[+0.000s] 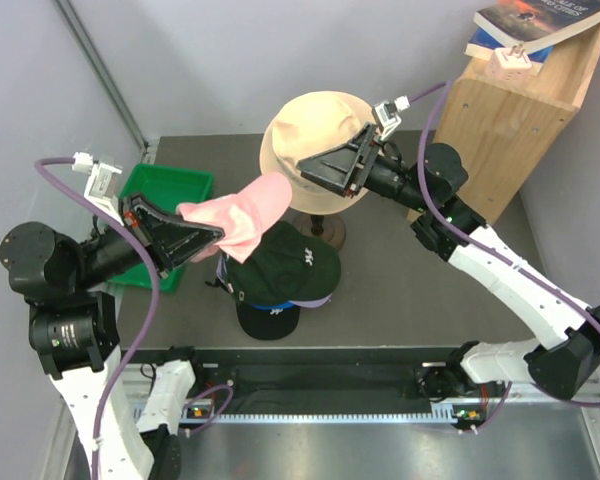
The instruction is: Stack the hats
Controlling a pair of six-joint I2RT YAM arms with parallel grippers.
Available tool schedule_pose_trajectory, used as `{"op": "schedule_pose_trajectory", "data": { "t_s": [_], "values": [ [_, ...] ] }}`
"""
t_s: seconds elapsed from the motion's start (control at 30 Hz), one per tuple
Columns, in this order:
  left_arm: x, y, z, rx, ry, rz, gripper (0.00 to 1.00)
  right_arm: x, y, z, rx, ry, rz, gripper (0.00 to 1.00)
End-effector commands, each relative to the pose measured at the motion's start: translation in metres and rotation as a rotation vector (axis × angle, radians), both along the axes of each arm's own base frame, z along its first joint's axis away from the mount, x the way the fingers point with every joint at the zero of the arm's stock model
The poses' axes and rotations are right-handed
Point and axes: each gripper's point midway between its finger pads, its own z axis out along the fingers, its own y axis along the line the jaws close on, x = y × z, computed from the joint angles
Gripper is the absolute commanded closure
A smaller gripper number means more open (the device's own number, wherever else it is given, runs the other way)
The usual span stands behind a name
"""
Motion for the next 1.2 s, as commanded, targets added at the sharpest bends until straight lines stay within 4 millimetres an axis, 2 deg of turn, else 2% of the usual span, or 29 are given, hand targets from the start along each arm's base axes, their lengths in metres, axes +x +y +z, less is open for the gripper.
{"op": "schedule_pose_trajectory", "data": {
  "t_s": [0.0,0.3,0.67,0.77,0.8,0.87,0.9,0.97,1.0,1.07,1.13,1.17],
  "values": [
    [-0.018,-0.007,0.011,0.002,-0.042,-0.062,1.00,-0.019,0.011,0.019,0.083,-0.008,0.129,0.06],
    [-0.018,-0.011,0.006,-0.002,-0.008,-0.128,1.00,-0.041,0.024,0.013,0.050,0.032,0.231,0.08],
    [-0.012,-0.013,-0.014,-0.003,0.055,-0.166,1.00,-0.070,0.026,0.031,0.085,0.036,0.329,0.17],
    [-0.011,-0.014,-0.018,-0.002,0.067,-0.175,1.00,-0.073,0.029,0.034,0.074,0.019,0.335,0.26],
    [-0.012,-0.014,-0.019,-0.002,0.072,-0.178,1.00,-0.074,0.029,0.034,0.075,0.017,0.339,0.36],
    [-0.011,-0.014,-0.022,0.001,0.080,-0.181,1.00,-0.076,0.031,0.034,0.076,0.014,0.346,0.46],
    [-0.011,-0.014,-0.023,0.001,0.084,-0.180,1.00,-0.076,0.031,0.033,0.075,0.015,0.347,0.59],
    [-0.010,-0.014,-0.025,0.001,0.093,-0.183,1.00,-0.076,0.032,0.030,0.070,0.021,0.350,0.75],
    [-0.010,-0.014,-0.026,0.003,0.094,-0.183,1.00,-0.076,0.031,0.030,0.069,0.021,0.348,0.88],
    [-0.008,-0.014,-0.030,0.007,0.108,-0.179,1.00,-0.076,0.032,0.025,0.063,0.025,0.347,1.00],
    [-0.006,-0.013,-0.034,0.017,0.119,-0.165,1.00,-0.077,0.030,0.027,0.072,0.015,0.344,1.00],
    [0.000,-0.010,-0.045,0.044,0.137,-0.117,0.93,-0.080,0.027,0.030,0.079,0.000,0.344,1.00]
  ]
}}
